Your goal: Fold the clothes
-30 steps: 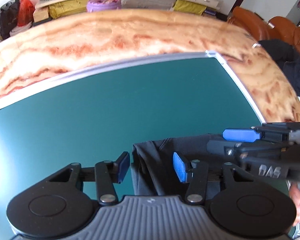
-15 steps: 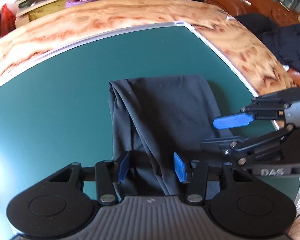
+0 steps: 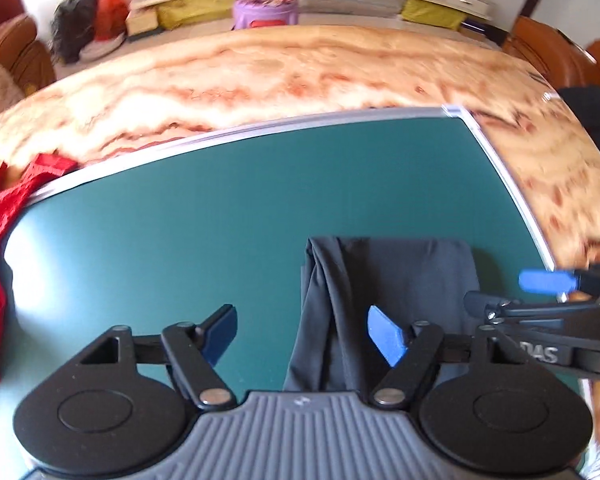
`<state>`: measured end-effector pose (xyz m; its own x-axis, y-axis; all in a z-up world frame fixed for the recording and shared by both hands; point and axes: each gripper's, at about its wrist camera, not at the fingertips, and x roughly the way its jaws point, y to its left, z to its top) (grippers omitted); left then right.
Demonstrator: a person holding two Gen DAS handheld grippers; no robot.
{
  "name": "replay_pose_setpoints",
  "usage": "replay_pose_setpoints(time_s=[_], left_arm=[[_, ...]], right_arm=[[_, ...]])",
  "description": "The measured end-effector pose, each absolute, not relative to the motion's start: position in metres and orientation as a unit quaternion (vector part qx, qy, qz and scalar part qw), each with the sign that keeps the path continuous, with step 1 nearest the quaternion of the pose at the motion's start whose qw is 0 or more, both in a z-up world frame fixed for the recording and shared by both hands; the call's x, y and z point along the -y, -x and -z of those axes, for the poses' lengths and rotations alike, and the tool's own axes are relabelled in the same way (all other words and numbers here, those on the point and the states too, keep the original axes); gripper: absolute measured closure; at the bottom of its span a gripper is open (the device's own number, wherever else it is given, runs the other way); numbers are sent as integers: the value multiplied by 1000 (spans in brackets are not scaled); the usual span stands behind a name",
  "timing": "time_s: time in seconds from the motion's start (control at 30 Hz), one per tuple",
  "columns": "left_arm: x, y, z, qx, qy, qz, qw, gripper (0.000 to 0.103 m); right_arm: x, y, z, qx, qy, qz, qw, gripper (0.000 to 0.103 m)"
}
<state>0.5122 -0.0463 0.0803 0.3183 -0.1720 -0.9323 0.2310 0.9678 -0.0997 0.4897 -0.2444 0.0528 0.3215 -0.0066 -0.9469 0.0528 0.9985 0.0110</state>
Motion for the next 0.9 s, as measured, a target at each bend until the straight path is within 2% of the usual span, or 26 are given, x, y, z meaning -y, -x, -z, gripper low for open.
replay_pose_setpoints(time_s=[0.13,0.3,0.53,0.9], left_arm=[[52,-525,-87,-582,-32,107,805,15],[54,-528,-89,-597,-50,79,797,12],[57,-536,-82,-631,-39,58,772,10],[54,-546,-80,-636,-36,44,770,9]], right_arm=[[246,-500,-55,-595,-31,68,800,33],[239,-508,-51,-615,-14,91,784,33],[237,-520,-52,-622,-25,102,776,33],[236,-529,-50,-625,-35,109,772,33]])
